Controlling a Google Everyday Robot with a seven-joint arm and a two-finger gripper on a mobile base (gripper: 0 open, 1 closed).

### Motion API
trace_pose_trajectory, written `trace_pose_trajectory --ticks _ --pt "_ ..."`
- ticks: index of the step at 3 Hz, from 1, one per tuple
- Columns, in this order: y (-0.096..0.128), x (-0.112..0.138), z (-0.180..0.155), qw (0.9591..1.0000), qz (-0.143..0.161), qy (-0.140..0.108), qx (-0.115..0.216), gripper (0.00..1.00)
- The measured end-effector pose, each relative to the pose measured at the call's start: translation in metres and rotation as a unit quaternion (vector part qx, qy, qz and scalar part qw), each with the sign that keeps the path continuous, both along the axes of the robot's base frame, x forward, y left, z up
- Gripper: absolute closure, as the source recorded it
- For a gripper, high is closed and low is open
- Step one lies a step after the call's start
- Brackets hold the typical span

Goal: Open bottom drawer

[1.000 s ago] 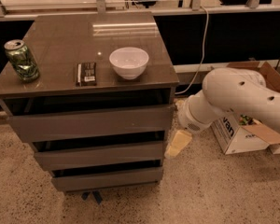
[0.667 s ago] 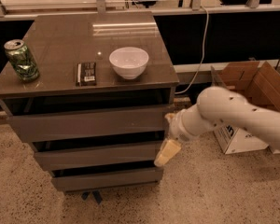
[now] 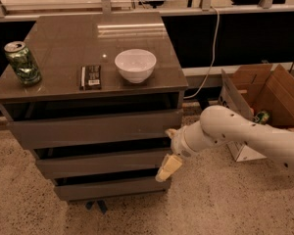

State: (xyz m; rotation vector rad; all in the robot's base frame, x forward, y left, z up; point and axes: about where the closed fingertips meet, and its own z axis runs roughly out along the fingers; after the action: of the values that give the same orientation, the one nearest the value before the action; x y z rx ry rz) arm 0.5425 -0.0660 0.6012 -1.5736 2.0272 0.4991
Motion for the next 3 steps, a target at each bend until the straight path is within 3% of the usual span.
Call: trace_pose_trajectory --ticks 1,2,3 --pt "0.003 0.001 -0.008 1.0000 0.004 0.005 0.000 0.00" --pt "0.014 -0.017 -0.050 0.9994 0.014 0.004 0.031 0.00" --pt "0.023 -0.019 -0.085 0.9943 0.010 -0.069 0.080 0.00"
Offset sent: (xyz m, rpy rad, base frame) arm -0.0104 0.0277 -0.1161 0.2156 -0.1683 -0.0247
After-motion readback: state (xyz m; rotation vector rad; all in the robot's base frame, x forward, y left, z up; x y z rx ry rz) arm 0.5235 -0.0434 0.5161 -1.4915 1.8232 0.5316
